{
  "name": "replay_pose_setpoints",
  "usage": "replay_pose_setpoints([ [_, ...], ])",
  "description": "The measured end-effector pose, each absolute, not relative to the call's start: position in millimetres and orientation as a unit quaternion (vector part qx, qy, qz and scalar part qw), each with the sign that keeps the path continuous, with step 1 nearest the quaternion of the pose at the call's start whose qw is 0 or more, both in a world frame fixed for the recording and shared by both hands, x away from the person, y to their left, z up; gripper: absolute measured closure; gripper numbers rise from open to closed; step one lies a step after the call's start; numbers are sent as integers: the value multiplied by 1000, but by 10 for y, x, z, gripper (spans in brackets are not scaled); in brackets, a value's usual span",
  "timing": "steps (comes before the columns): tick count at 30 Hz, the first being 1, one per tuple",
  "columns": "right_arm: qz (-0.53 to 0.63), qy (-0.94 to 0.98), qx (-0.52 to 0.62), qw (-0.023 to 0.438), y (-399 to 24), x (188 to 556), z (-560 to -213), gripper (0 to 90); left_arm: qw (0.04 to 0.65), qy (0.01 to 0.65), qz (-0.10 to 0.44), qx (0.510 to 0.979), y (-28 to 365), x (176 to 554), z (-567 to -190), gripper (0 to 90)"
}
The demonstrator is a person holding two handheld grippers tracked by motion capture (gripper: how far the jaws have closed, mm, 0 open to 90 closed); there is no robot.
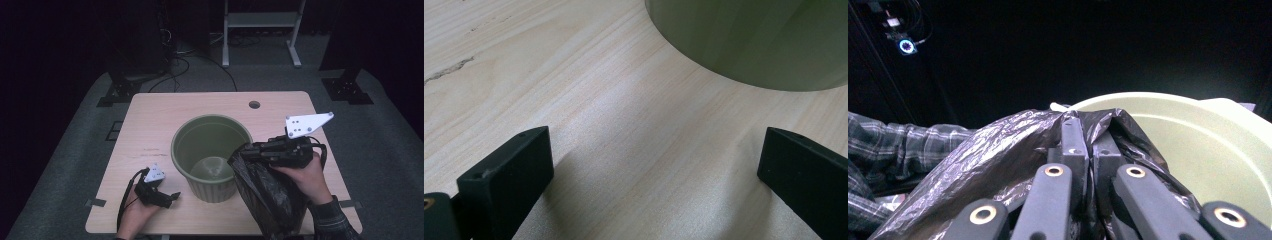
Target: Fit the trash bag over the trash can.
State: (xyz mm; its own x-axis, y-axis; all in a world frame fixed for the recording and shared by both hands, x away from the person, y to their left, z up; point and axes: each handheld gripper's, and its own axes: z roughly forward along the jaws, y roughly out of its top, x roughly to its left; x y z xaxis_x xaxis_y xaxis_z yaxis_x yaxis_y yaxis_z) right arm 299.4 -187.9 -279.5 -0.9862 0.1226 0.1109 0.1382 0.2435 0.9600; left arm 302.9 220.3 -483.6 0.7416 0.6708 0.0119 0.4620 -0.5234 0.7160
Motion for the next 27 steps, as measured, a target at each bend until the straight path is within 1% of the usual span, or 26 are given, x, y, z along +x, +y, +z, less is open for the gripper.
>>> replay_pose_setpoints([
  [7,-612,-787,-74,21,-1758,3100,-2701,880,361,329,145,861,2204,3030,-4836,0],
  [27,-616,-785,-43,44,-1002,3509,-2398,882,361,330,144,860,2203,3029,-4837,0],
])
